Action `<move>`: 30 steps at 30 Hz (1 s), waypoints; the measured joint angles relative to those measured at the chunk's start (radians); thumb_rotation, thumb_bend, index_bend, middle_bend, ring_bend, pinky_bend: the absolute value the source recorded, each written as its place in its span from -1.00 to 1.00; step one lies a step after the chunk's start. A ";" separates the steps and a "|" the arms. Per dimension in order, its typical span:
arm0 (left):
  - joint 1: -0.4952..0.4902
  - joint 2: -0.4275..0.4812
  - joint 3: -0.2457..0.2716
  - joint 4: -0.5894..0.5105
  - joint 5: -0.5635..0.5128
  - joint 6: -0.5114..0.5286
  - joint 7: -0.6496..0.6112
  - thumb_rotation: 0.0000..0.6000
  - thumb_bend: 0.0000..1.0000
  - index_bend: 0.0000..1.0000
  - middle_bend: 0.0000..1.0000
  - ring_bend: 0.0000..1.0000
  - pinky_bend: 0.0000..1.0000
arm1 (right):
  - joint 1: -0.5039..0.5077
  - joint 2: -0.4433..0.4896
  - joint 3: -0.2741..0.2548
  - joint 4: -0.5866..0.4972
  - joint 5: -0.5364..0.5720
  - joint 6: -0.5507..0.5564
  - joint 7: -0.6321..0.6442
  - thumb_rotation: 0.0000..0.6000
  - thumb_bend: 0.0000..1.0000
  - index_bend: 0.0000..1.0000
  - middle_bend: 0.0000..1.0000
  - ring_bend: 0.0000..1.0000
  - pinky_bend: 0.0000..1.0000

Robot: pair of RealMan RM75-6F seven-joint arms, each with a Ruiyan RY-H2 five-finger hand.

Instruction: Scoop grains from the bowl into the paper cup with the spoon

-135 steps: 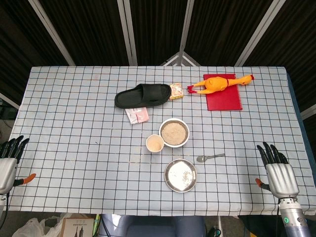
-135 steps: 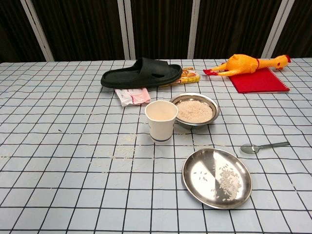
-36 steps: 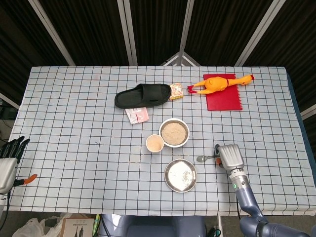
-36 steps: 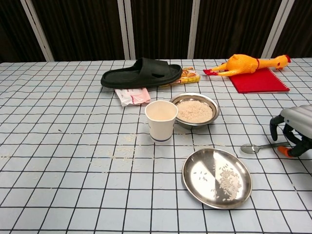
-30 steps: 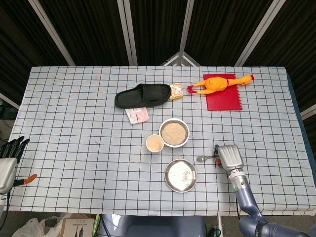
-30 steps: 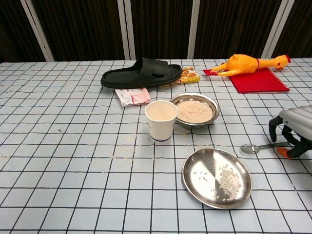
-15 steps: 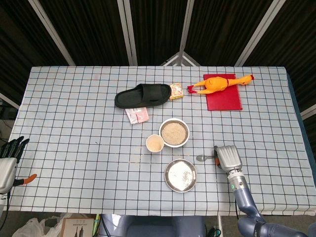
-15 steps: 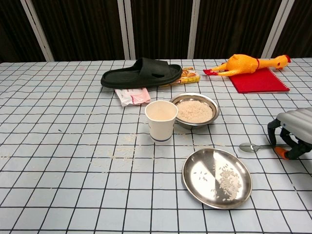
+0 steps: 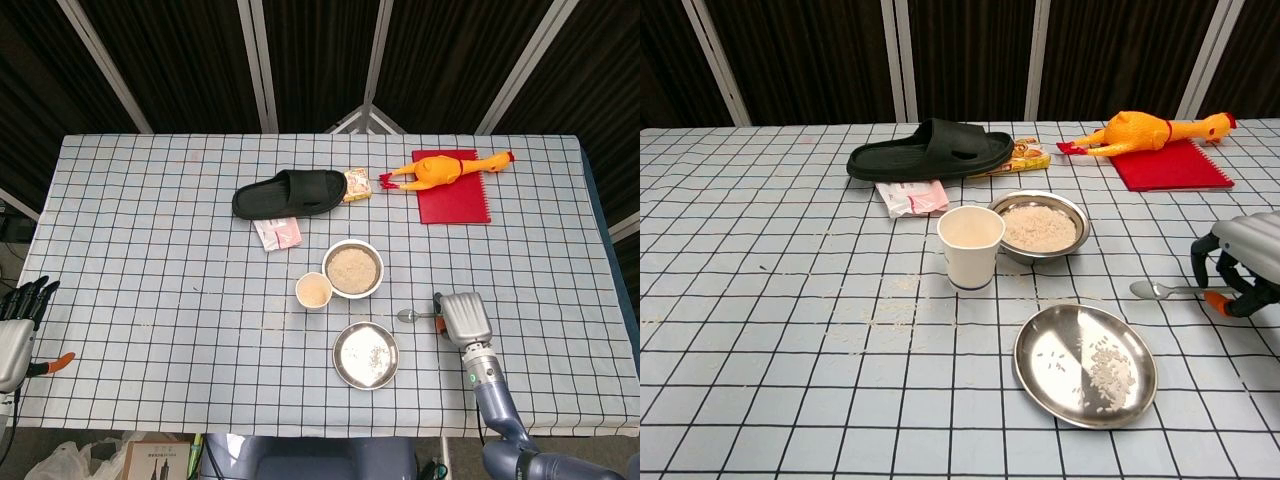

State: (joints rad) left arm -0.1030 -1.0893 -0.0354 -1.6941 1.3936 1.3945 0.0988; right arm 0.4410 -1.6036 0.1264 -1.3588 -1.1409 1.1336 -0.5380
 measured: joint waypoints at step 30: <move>-0.016 0.044 0.003 -0.015 -0.008 -0.056 -0.090 1.00 -1.00 -1.00 -1.00 -1.00 -1.00 | 0.237 -0.054 0.160 -0.015 0.088 0.126 -0.491 1.00 0.10 0.29 0.66 0.94 1.00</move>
State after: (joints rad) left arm -0.1192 -1.0457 -0.0322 -1.7096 1.3851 1.3389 0.0084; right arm 0.6776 -1.6575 0.2862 -1.3735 -1.0525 1.2599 -1.0287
